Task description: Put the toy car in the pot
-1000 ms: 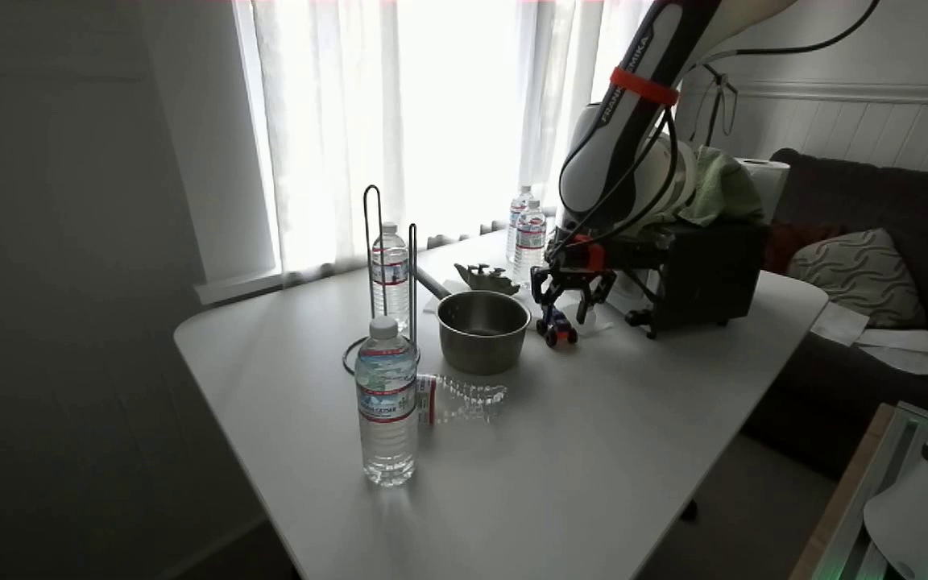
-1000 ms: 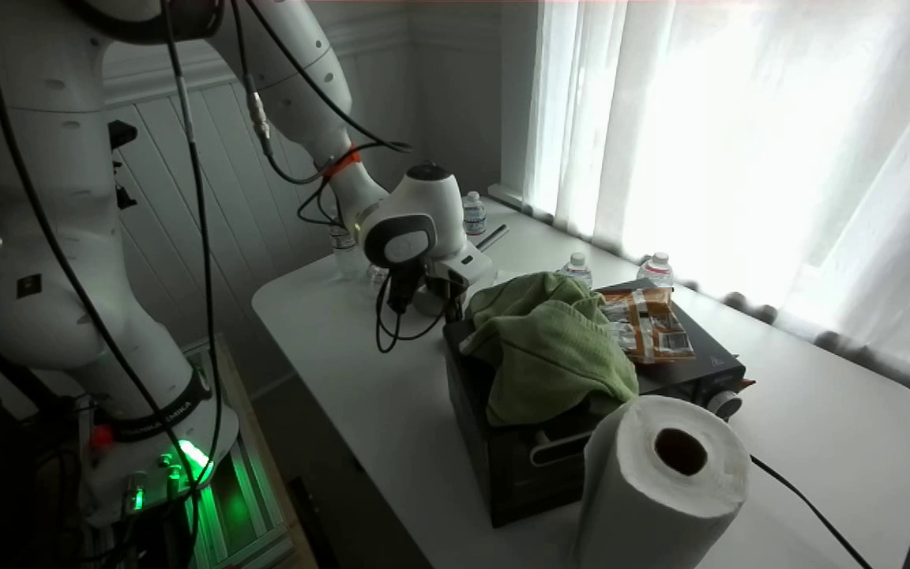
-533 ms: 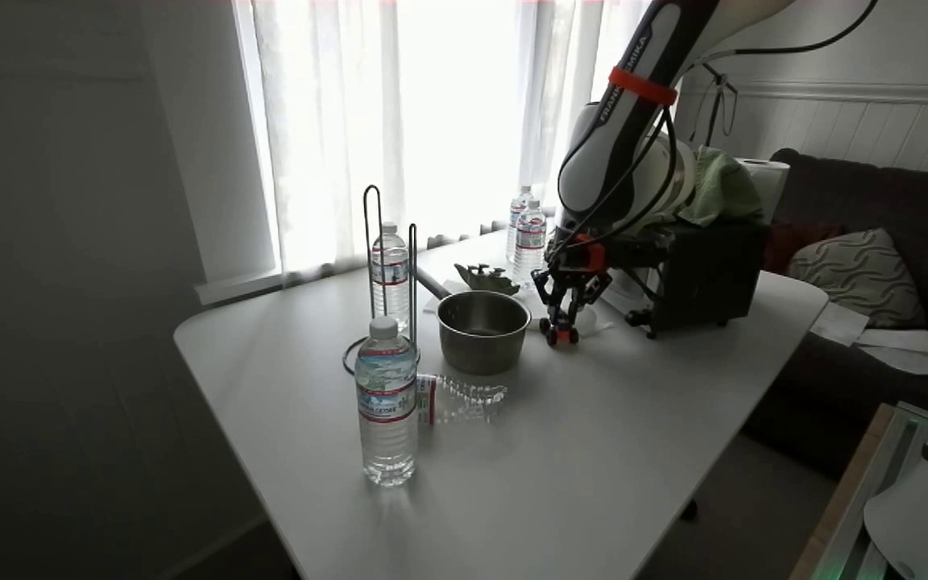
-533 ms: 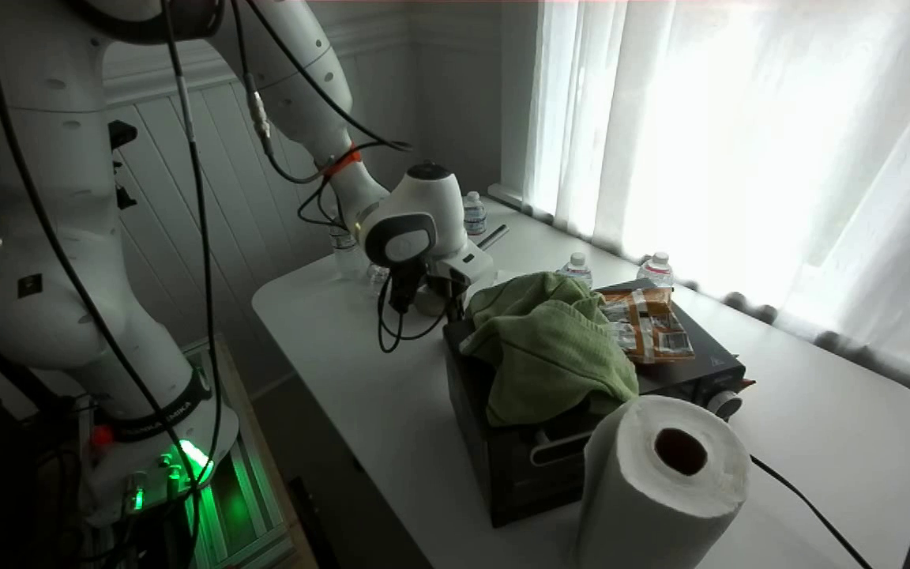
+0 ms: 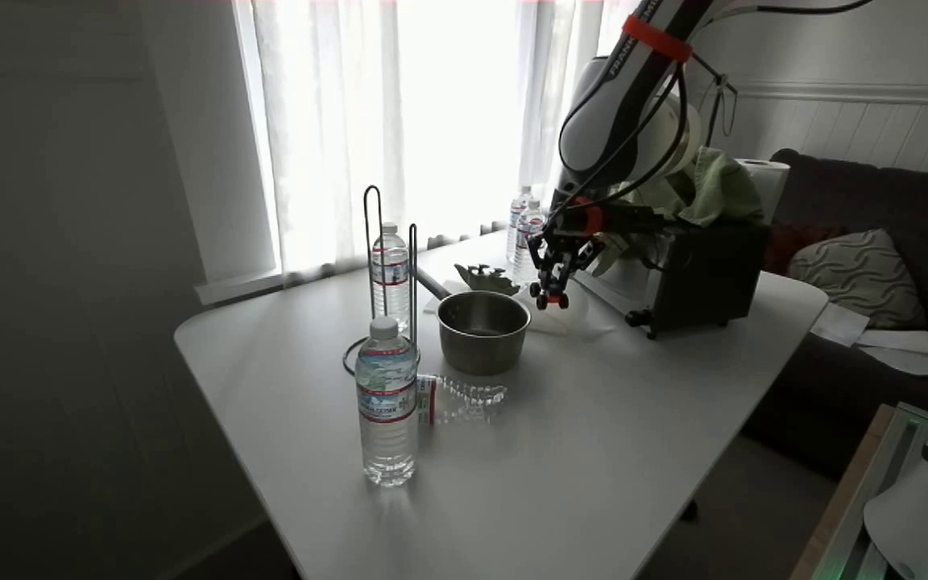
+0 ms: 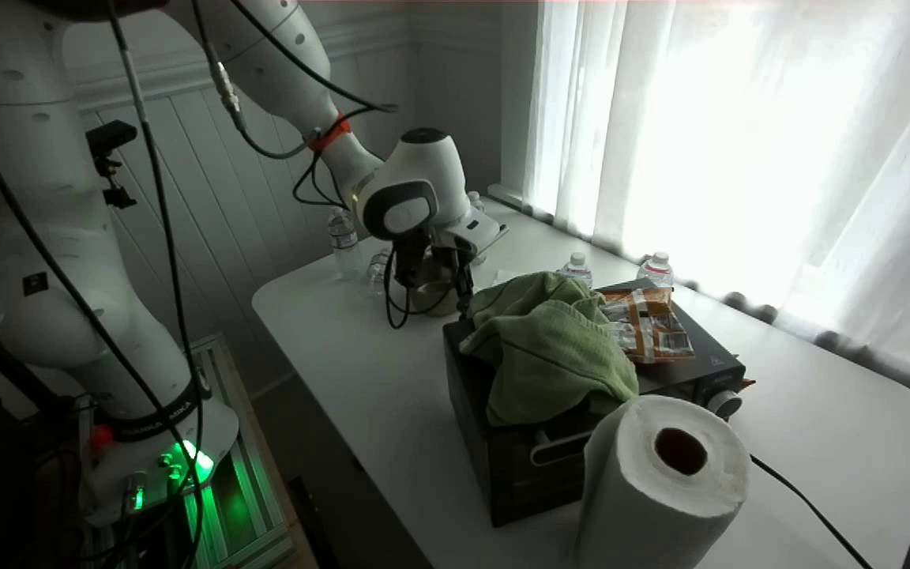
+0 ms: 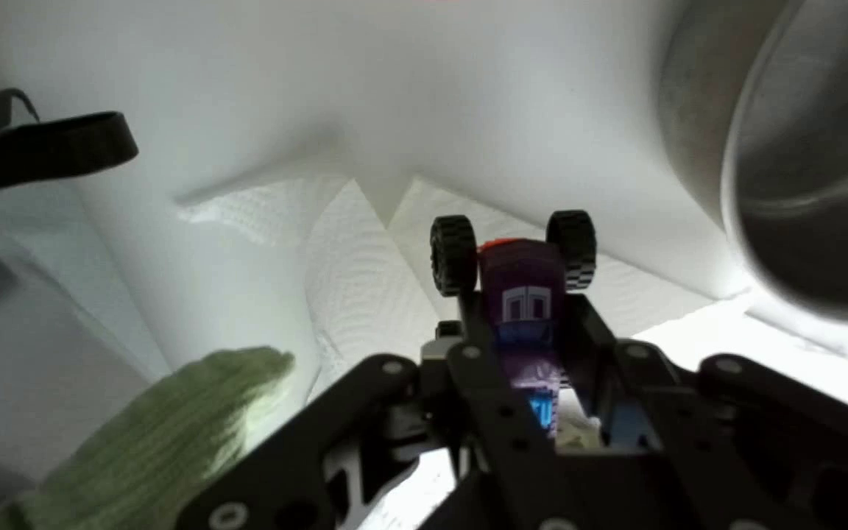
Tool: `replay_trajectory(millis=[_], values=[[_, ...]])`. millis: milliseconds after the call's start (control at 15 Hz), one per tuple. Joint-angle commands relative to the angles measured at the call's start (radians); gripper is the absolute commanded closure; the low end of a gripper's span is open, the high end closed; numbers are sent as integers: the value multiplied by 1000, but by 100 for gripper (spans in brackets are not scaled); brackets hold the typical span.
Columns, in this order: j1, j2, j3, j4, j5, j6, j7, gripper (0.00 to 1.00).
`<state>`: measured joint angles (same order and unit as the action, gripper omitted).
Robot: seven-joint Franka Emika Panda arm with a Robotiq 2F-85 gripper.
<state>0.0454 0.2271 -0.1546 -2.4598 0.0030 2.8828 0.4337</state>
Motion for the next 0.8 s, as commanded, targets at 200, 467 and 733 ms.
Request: replay_trajectory(millis=[200, 467, 733], values=[[-5, -195, 58, -58, 42, -121, -62, 92], [9, -244, 143, -85, 178, -129, -168, 92], [30, -231, 204, -84, 244, -86, -211, 92]])
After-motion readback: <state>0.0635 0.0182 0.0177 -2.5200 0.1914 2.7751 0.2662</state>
